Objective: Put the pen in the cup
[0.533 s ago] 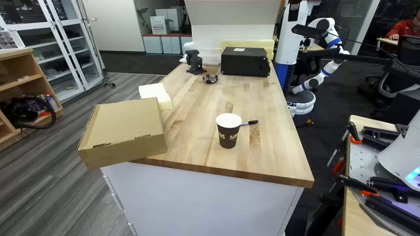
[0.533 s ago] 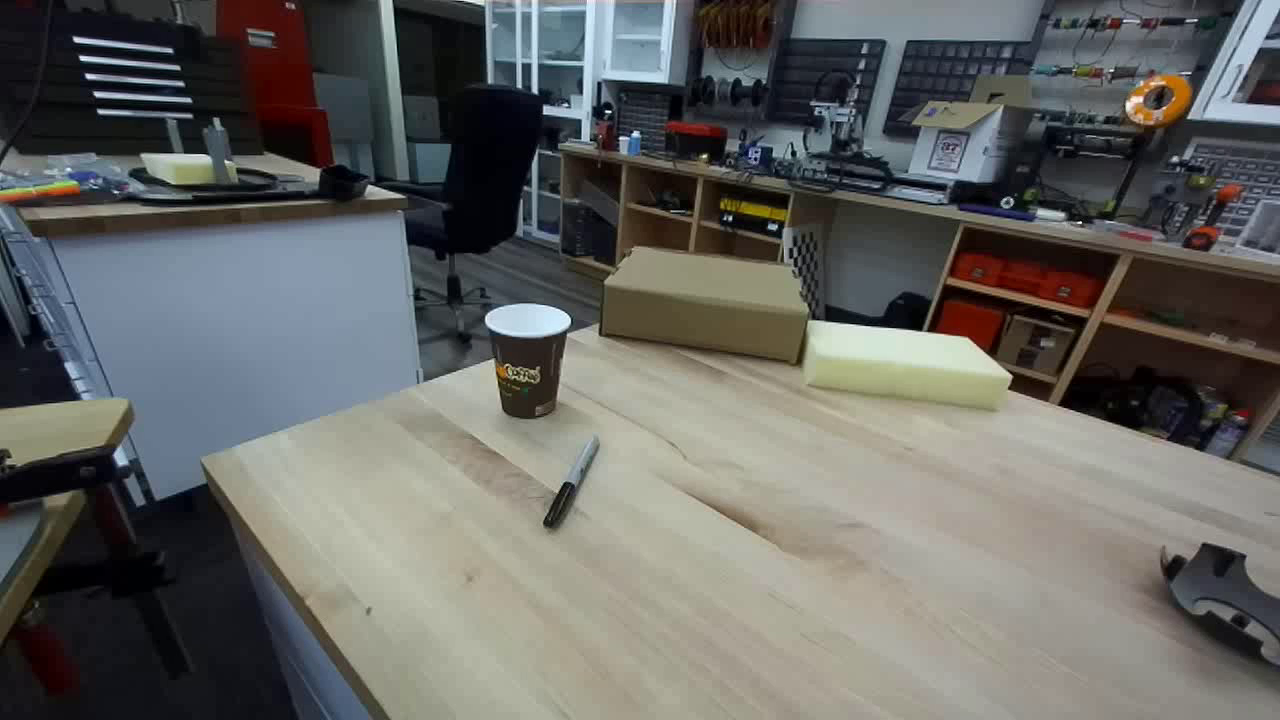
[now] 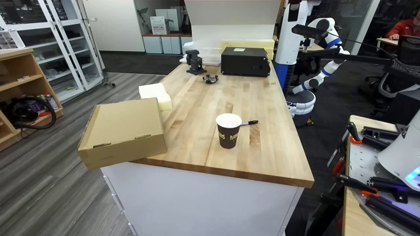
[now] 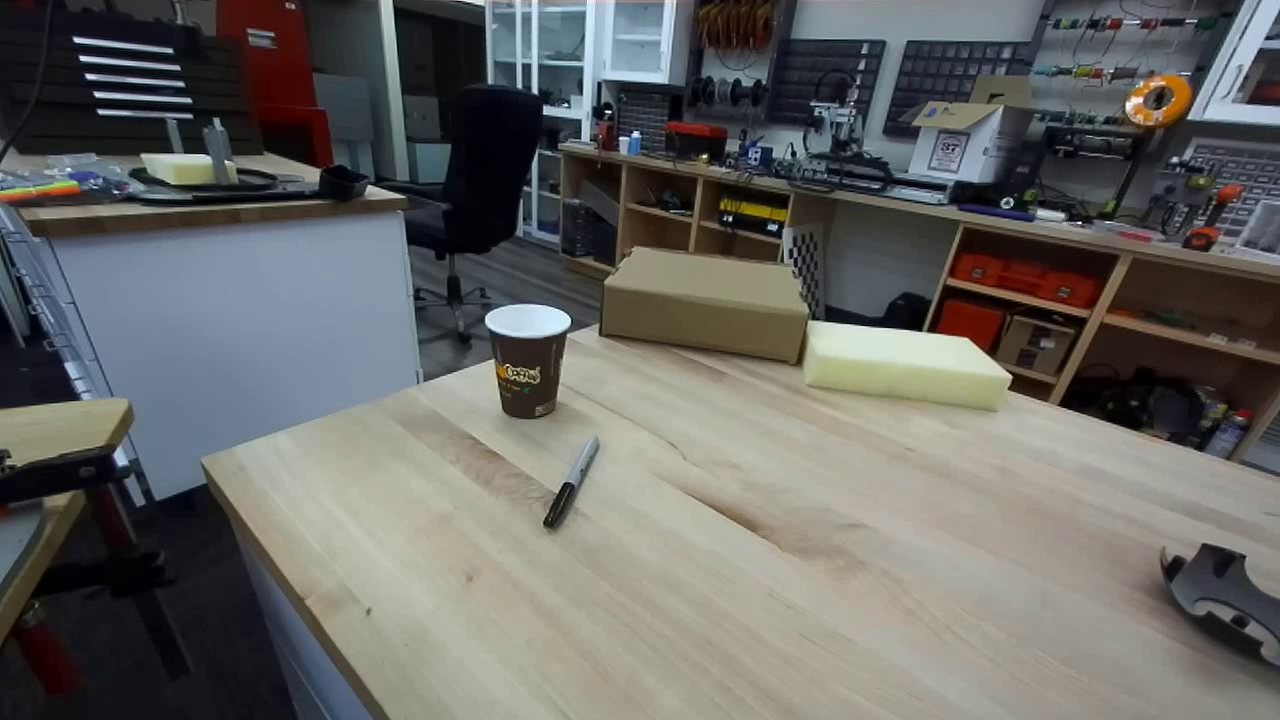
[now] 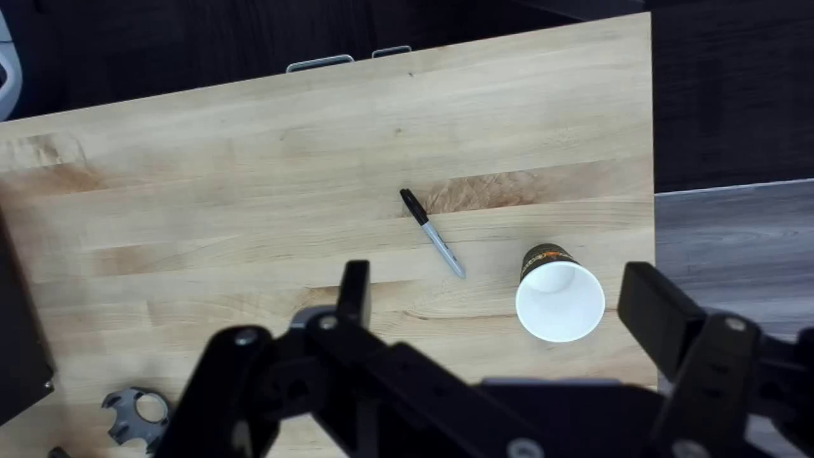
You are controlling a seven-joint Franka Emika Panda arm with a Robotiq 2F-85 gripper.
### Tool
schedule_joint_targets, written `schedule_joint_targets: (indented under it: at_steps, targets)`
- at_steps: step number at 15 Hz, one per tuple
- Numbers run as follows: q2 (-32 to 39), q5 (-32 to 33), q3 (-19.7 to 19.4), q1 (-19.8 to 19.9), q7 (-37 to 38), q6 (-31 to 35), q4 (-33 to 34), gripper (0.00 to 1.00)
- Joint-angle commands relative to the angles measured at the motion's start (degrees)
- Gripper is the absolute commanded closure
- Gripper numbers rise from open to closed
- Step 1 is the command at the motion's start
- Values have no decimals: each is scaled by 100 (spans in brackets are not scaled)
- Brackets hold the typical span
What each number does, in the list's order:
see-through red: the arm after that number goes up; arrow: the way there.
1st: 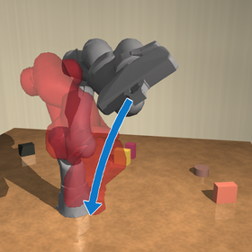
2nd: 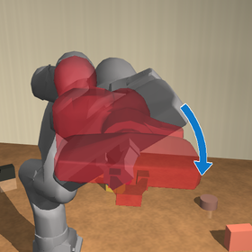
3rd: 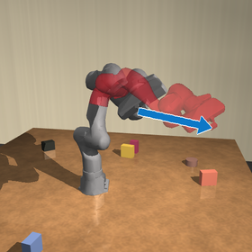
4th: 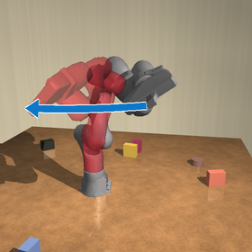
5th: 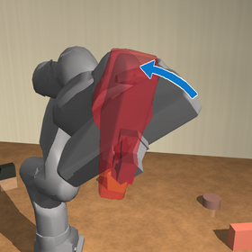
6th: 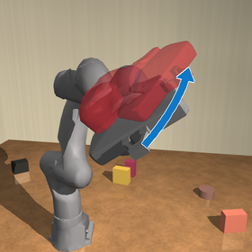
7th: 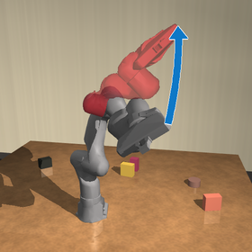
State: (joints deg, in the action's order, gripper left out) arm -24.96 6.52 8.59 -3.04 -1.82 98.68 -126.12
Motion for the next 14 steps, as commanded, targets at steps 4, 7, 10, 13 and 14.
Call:
schedule_joint_targets:
  at_steps: [4, 7, 10, 13, 14]
  targets:
    - [219, -69, -384, -87, -499, 174, -45, 0]
    - [560, -204, -751, -59, -1266, 392, -103, 0]
    - [1012, -290, -1081, -54, -2321, 814, -118, 0]
    - [1479, -563, -1309, -31, -3420, 1501, -132, 0]
    - [1627, -739, -1368, -19, -3780, 1741, -149, 0]
